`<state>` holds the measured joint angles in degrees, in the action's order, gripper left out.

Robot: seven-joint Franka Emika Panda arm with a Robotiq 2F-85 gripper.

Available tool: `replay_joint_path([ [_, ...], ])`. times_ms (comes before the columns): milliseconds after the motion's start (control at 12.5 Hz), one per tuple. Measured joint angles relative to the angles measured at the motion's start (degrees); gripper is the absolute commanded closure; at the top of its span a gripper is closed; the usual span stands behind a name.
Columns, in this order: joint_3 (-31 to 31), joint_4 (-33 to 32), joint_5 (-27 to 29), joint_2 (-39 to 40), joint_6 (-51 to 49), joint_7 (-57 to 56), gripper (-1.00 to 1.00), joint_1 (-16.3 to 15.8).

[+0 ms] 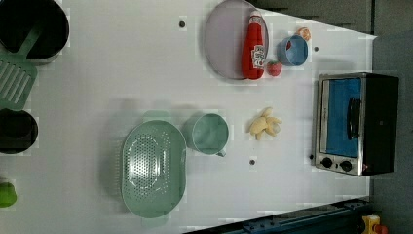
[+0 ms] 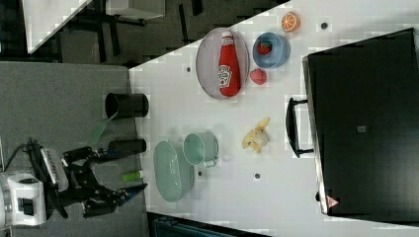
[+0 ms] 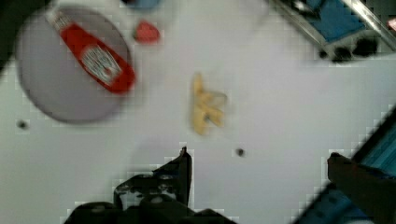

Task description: Pick Banana and place it in mug.

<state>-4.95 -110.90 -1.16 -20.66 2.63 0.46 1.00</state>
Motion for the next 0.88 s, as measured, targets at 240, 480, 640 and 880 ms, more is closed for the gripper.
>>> replay_joint_path([
  [240, 0.6, -2.1, 0.5, 3.6, 6.9, -0.1, -1.00, 0.0],
  [480, 2.7, -11.0, 0.9, 11.4, 17.7, -0.5, -1.00, -0.7],
  [640, 2.8, -18.1, 0.3, 16.8, 25.8, -1.4, -1.00, -1.0],
  [880, 3.6, -25.6, -0.6, 23.5, 36.7, -2.5, -1.00, -1.1],
])
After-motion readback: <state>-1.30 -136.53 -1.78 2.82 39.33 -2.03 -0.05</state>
